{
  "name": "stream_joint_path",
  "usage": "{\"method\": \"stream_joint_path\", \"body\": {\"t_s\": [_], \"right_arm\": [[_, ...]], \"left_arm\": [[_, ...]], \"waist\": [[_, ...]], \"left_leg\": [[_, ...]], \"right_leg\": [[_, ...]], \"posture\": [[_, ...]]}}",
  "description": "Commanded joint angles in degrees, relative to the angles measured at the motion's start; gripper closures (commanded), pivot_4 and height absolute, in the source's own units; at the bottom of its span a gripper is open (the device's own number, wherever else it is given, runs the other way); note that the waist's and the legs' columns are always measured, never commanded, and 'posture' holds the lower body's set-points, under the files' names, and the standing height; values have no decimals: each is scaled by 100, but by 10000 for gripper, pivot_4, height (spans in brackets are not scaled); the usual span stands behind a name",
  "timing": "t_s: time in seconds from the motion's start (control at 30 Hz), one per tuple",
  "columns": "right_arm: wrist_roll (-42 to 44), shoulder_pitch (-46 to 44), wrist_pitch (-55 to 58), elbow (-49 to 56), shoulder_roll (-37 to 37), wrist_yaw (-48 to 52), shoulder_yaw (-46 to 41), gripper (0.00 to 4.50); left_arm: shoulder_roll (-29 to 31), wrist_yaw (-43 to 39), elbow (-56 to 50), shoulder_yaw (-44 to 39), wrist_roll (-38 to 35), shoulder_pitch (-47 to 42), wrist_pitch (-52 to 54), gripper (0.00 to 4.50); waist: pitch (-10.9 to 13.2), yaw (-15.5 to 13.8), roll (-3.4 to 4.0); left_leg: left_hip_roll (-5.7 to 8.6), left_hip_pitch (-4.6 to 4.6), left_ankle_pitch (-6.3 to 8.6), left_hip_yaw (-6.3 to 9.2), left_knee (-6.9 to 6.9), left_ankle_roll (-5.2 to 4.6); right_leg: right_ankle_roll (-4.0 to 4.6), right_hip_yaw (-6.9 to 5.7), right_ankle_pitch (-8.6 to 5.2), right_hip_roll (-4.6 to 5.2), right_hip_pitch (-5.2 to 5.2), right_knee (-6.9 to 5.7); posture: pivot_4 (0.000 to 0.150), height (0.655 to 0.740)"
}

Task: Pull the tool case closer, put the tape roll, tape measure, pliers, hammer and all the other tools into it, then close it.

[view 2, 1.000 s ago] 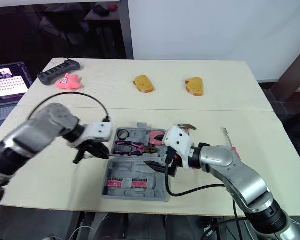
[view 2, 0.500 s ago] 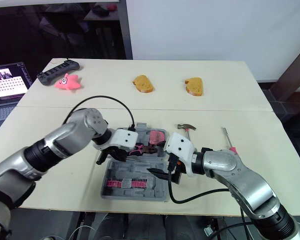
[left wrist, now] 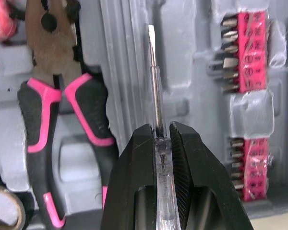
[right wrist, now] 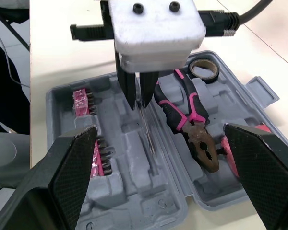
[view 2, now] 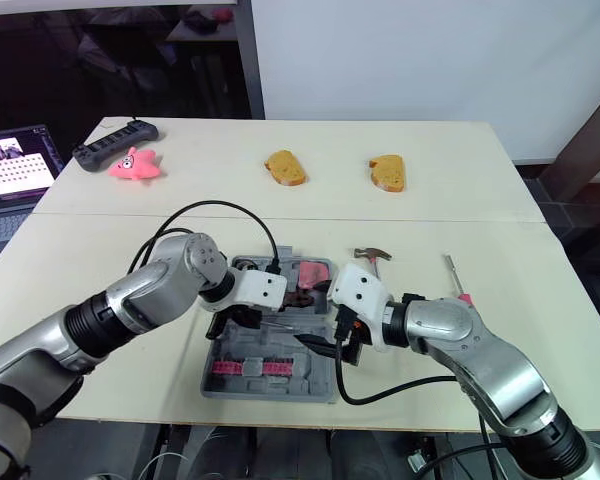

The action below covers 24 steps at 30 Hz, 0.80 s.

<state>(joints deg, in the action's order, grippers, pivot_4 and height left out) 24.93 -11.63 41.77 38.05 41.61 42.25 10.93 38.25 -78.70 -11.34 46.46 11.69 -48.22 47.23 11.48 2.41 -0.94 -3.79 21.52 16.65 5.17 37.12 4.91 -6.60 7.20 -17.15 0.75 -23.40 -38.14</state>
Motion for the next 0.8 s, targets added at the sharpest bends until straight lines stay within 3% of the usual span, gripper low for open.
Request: {"method": "stream_joint_path", "body": {"t_s": [0.03,0.8], "right_arm": [[17,-25,-25,142,-51,-31,-28,0],[114,81,141,226,-41,-83,-105,0]], "left_arm": [[-2,168,-50,46,162,62,-85,44785],[-184,439,372,-86,191,296,-714,44785]], "waist": [[0,0,0],[-2,-50,3]], "left_leg": [[0,0,0,0,0,0],[1,-6,-1,1,6,1]], "right_leg": [[0,0,0,0,0,0],[0,-1,1,1,10,-1]], "posture": [[1500,7400],[1500,7400]]}}
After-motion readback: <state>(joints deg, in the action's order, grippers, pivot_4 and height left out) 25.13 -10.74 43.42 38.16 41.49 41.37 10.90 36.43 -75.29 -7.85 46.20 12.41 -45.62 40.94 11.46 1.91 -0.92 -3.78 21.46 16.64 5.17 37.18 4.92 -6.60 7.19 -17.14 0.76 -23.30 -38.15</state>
